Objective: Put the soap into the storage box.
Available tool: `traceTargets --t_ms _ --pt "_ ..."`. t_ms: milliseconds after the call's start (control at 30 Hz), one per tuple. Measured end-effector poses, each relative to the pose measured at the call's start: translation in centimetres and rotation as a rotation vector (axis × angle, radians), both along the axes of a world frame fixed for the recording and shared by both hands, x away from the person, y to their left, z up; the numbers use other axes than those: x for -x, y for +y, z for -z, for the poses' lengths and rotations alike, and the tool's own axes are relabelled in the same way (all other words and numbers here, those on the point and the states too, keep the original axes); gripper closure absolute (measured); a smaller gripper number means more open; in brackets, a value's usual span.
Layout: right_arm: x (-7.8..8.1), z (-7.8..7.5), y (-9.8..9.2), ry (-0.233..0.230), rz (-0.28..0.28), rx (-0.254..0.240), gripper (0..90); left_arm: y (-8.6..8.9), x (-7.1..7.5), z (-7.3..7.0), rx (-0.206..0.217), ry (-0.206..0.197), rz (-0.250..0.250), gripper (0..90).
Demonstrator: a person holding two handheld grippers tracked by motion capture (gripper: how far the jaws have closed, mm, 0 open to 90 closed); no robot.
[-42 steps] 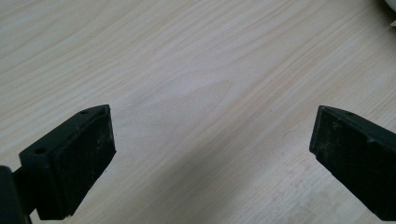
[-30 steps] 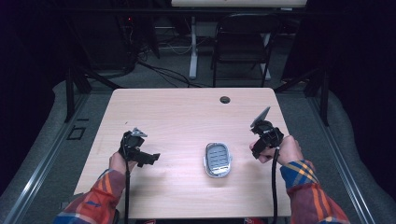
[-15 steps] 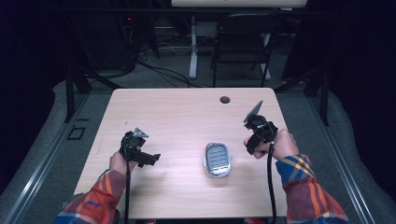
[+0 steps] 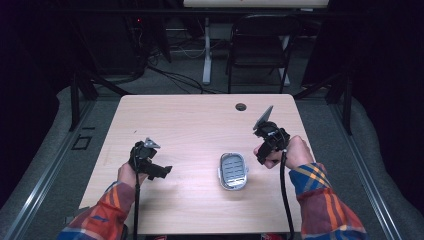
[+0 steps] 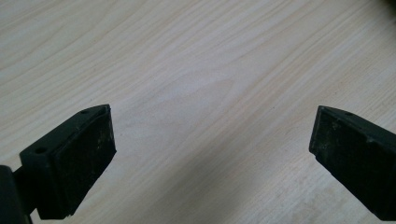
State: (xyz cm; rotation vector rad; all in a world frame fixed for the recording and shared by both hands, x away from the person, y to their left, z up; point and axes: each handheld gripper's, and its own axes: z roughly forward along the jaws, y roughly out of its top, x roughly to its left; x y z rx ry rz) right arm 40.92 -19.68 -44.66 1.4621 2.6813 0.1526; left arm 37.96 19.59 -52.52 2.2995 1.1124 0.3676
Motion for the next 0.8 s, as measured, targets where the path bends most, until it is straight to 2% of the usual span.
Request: traceTargets --t_ms 33,133,267,433,533,800 --pt "-0.1 -0.1 0.1 0.007 -0.017 0.011 37.4 0.0 0.0 0.0 0.002 0.000 -0.003 0.3" --pt "-0.1 -0.1 0.6 0.005 -0.013 0.003 37.4 0.0 0.0 0.0 0.003 0.001 -0.005 0.3" --pt "-0.1 -0.2 1.4 0.012 -0.034 0.008 37.4 0.0 0.0 0.0 0.001 0.004 -0.002 0.3" --pt "-0.3 -0.4 2.3 0.023 -0.064 0.034 37.4 0.0 0.0 0.0 0.000 0.000 -0.002 0.3" --pt "-0.2 -0.2 2.8 0.019 -0.061 0.033 37.4 0.1 0.0 0.0 0.000 -0.003 0.000 0.2" --pt "-0.5 0.0 4.1 0.052 -0.096 0.061 37.4 0.0 0.0 0.0 0.001 0.000 0.003 0.3"
